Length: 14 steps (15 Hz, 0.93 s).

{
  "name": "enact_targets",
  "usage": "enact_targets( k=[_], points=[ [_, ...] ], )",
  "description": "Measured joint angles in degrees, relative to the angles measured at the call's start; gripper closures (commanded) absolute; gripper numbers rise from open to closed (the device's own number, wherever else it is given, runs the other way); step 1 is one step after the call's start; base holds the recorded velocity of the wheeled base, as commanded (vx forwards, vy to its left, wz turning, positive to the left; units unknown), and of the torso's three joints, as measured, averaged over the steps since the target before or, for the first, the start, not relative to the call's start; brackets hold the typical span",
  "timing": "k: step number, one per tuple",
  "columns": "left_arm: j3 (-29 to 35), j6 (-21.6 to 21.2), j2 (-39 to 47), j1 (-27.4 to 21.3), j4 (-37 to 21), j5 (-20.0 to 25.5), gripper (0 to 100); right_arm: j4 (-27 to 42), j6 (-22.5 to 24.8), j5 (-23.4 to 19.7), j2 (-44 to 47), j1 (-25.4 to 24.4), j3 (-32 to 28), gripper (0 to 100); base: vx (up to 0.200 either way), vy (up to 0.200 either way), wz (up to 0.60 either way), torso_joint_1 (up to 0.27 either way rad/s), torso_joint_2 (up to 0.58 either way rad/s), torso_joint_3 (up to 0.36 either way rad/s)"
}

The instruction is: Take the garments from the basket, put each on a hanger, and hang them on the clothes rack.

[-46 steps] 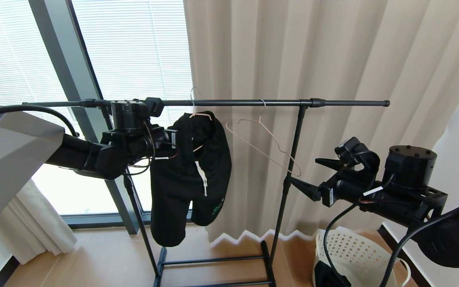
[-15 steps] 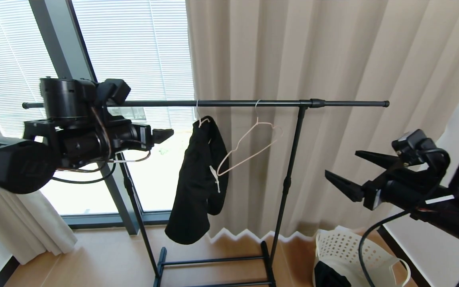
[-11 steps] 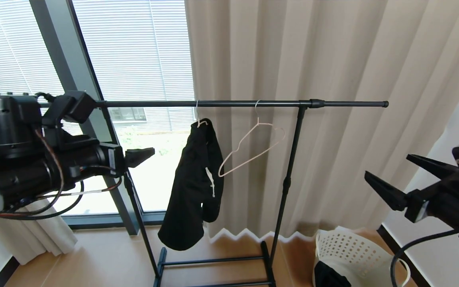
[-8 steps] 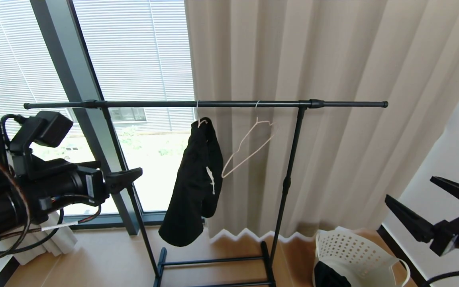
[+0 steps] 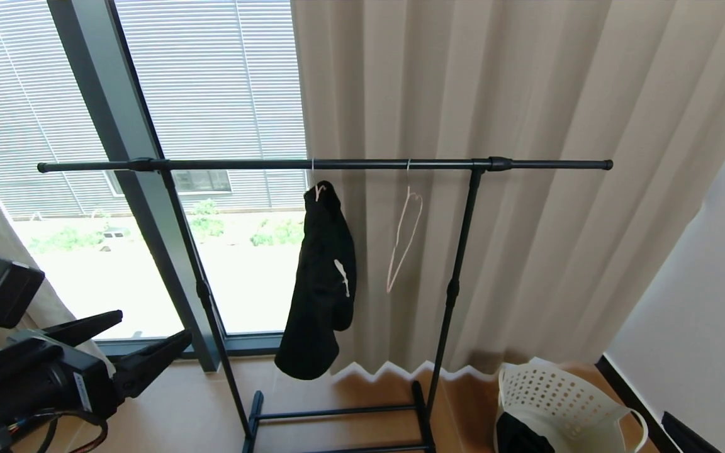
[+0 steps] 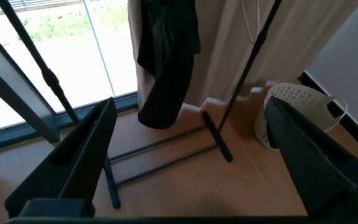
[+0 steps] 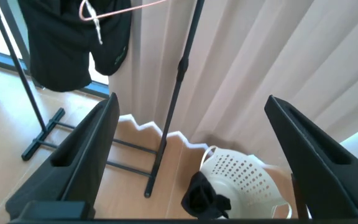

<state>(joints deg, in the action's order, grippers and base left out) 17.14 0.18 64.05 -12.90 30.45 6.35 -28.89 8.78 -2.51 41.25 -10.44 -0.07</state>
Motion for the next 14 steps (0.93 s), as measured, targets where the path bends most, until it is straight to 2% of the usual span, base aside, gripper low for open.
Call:
enact_targets(
  k=[3,5,7,12,14],
  points=[
    [-2.8,-0.2,-2.1,-0.3,0.1,-0.1,0,14.3,0.0,0.0,-13.6,0.0,0.0,0,0.000,0.000,0.00,0.000,0.00,0.000],
    [-5.2,-0.3,-2.8,-0.5,0.0,-0.2,0,19.1,-1.8,0.2,-20.6,0.1,0.0,0,0.000,0.000,0.00,0.000,0.00,0.000],
    [-8.1,-0.3,-4.2,-0.5,0.0,-0.2,0,19.8,-6.1,0.4,-25.2,0.3,0.1,0,0.000,0.000,0.00,0.000,0.00,0.000],
    [-15.7,-0.6,-11.3,-0.4,-0.6,-0.1,0,20.0,-6.6,0.9,-31.7,1.3,0.1,0,0.000,0.000,0.00,0.000,0.00,0.000],
    [-16.8,-2.3,-14.6,-0.5,-4.4,0.1,0,20.1,-6.6,0.9,-32.7,1.4,0.1,0,0.000,0.000,0.00,0.000,0.00,0.000]
  ],
)
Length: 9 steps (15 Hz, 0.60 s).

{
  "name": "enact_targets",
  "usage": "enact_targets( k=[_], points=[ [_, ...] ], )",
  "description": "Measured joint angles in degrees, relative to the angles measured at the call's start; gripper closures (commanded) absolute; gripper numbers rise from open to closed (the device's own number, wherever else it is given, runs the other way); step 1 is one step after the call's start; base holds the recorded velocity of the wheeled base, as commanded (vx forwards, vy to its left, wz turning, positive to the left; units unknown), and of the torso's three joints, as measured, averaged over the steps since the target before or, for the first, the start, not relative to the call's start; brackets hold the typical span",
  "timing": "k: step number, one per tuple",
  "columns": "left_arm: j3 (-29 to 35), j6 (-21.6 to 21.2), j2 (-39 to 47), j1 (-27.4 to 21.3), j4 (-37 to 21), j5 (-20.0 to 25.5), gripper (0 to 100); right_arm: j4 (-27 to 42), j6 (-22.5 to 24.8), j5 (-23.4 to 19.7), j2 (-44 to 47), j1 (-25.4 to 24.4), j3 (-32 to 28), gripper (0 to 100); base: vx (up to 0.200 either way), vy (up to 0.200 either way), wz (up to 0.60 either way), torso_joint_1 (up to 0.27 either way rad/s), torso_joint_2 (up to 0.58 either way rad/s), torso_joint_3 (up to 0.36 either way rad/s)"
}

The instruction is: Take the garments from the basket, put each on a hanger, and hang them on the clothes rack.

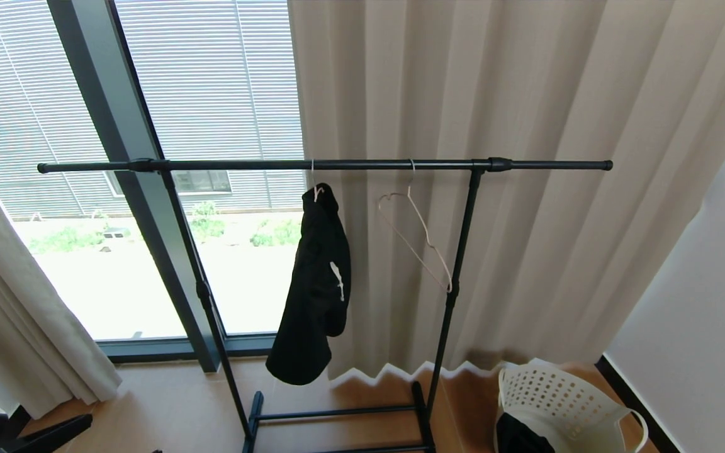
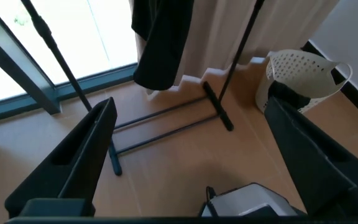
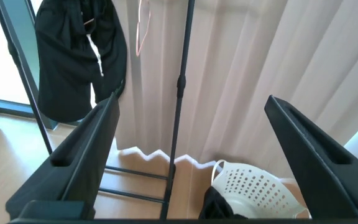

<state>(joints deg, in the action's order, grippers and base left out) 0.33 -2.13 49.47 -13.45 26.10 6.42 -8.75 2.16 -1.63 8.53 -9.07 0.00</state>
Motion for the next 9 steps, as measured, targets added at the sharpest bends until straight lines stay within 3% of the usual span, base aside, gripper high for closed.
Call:
enact_targets(
  k=[6,9],
  points=[
    [-0.3,-4.2,-14.5,-1.7,-19.6,-0.2,0,0.0,0.0,0.0,-1.1,0.0,0.0,0,0.000,0.000,0.00,0.000,0.00,0.000],
    [-0.3,-5.1,-22.3,-0.7,-22.9,-5.4,0,0.0,0.0,0.9,-1.3,0.3,0.0,0,0.000,0.000,0.00,0.000,0.00,0.000]
  ],
)
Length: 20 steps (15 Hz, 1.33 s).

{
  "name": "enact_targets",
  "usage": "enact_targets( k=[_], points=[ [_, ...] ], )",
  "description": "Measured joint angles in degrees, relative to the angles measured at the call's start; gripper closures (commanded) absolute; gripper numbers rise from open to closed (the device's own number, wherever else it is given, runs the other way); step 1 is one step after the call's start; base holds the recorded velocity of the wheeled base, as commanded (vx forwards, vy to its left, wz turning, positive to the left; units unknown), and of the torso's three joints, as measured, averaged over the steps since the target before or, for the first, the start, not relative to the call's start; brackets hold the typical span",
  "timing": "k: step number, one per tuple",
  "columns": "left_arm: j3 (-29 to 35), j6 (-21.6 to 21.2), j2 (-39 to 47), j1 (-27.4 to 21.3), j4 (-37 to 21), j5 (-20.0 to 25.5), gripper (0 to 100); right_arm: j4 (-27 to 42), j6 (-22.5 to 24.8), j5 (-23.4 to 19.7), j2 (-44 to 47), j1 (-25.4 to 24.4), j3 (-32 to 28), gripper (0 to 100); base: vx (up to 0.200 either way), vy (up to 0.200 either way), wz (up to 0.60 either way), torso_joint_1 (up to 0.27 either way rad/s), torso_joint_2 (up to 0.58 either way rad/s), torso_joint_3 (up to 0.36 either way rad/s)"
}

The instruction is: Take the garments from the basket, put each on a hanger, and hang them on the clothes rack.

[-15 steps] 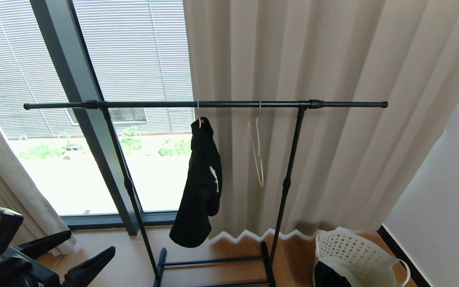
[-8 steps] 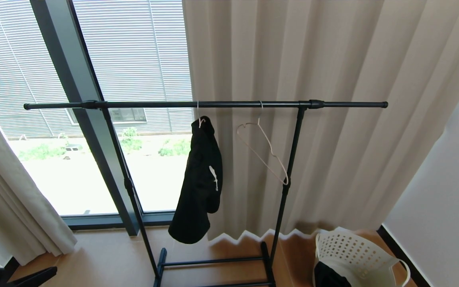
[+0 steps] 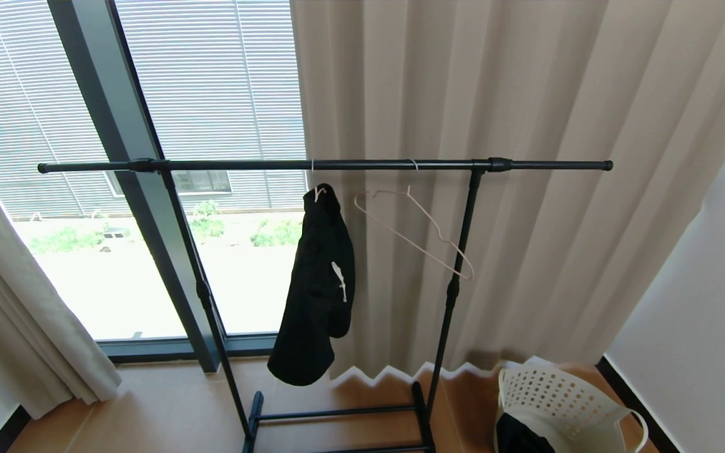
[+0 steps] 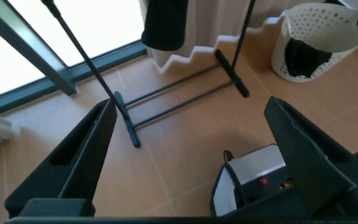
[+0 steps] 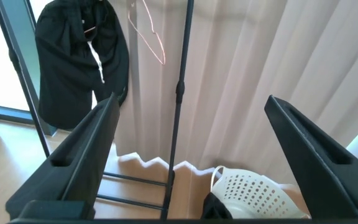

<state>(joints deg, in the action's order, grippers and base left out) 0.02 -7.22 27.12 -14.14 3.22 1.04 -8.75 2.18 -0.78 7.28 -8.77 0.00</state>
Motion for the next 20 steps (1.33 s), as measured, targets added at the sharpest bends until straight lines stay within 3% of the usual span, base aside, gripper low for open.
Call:
enact_targets(
  k=[2,4,6,8,10,16,20],
  points=[
    [0.0,0.1,-3.7,2.1,-0.2,-0.6,0,0.0,0.1,0.9,-0.2,0.6,0.0,0,0.000,0.000,0.00,0.000,0.00,0.000],
    [0.0,0.0,-6.1,5.1,-0.2,-0.5,0,1.0,0.9,6.4,-0.8,1.9,0.0,0,0.000,0.000,0.00,0.000,0.00,0.000],
    [0.0,-0.1,-10.5,11.3,-0.2,-0.4,0,1.5,0.5,7.4,-1.4,2.9,0.0,0,0.000,0.000,0.00,0.000,0.00,0.000],
    [0.0,0.6,-16.2,13.6,-0.2,0.2,0,1.5,0.4,7.4,-1.6,3.4,0.0,0,0.000,0.000,0.00,0.000,0.00,0.000],
    [0.0,3.1,-20.5,13.3,-0.3,2.1,0,1.5,0.2,7.5,-1.8,3.9,0.0,0,0.000,0.000,0.00,0.000,0.00,0.000],
    [0.0,3.7,-26.6,14.1,-0.2,2.0,0,1.4,-1.7,11.0,-5.6,8.7,0.0,0,0.000,0.000,0.00,0.000,0.00,0.000],
    [0.0,4.0,-27.1,14.1,-0.2,1.8,0,1.4,-2.6,9.5,-6.6,9.0,0.0,0,0.000,0.000,0.00,0.000,0.00,0.000]
  ],
)
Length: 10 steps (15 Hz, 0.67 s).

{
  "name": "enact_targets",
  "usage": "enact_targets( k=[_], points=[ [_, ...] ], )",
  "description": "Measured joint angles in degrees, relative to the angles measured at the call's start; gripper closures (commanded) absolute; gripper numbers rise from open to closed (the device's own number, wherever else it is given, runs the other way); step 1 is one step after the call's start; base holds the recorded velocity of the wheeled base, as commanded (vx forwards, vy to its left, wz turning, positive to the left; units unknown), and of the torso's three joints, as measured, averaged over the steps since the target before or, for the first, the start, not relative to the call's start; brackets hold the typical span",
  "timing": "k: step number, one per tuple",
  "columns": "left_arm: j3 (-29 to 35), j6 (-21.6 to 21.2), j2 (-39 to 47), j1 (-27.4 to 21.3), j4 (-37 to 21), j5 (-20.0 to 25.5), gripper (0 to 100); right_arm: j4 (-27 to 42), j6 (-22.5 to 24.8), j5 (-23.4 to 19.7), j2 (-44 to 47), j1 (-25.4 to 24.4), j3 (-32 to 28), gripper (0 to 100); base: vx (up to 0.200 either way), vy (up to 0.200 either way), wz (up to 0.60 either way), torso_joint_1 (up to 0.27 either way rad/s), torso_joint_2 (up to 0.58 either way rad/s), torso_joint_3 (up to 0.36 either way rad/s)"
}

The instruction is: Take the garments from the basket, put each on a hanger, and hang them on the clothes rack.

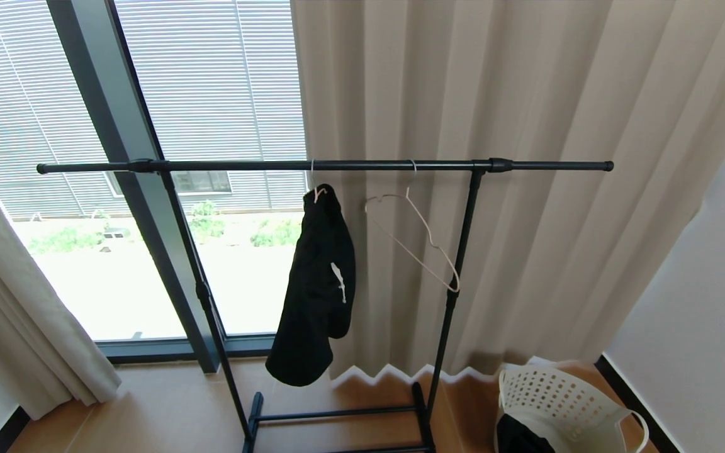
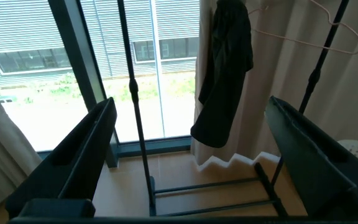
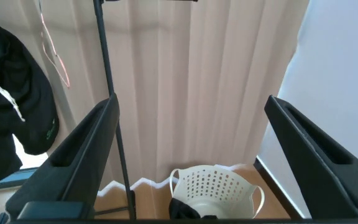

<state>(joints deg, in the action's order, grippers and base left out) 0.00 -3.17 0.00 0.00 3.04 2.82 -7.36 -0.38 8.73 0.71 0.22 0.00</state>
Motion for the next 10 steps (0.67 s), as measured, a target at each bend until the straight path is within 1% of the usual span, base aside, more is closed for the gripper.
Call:
enact_targets(
  k=[1,2,3,6,10],
  points=[
    [0.0,0.0,0.0,0.0,0.0,-0.1,0,0.1,-0.1,-1.3,-0.1,0.0,0.0,0,0.000,0.000,0.00,0.000,0.00,0.000],
    [0.0,0.0,0.0,0.0,0.0,-0.2,0,0.2,0.1,-3.9,-0.2,0.0,0.0,0,0.000,0.000,0.00,0.000,0.00,0.000],
    [0.0,0.1,-0.1,0.0,0.0,-0.4,0,0.3,0.1,-4.4,-0.2,0.0,0.0,0,0.000,0.000,0.00,0.000,0.00,0.000],
    [0.0,0.4,-0.1,0.0,0.0,-0.6,0,0.3,-0.1,-4.5,-0.2,-0.1,0.0,0,0.000,0.000,0.00,0.000,0.00,0.000],
    [0.0,0.4,-0.1,0.1,0.0,-0.5,0,0.2,-1.5,-4.1,-0.2,-0.1,0.0,0,0.000,0.000,0.00,0.000,0.00,0.000]
  ],
)
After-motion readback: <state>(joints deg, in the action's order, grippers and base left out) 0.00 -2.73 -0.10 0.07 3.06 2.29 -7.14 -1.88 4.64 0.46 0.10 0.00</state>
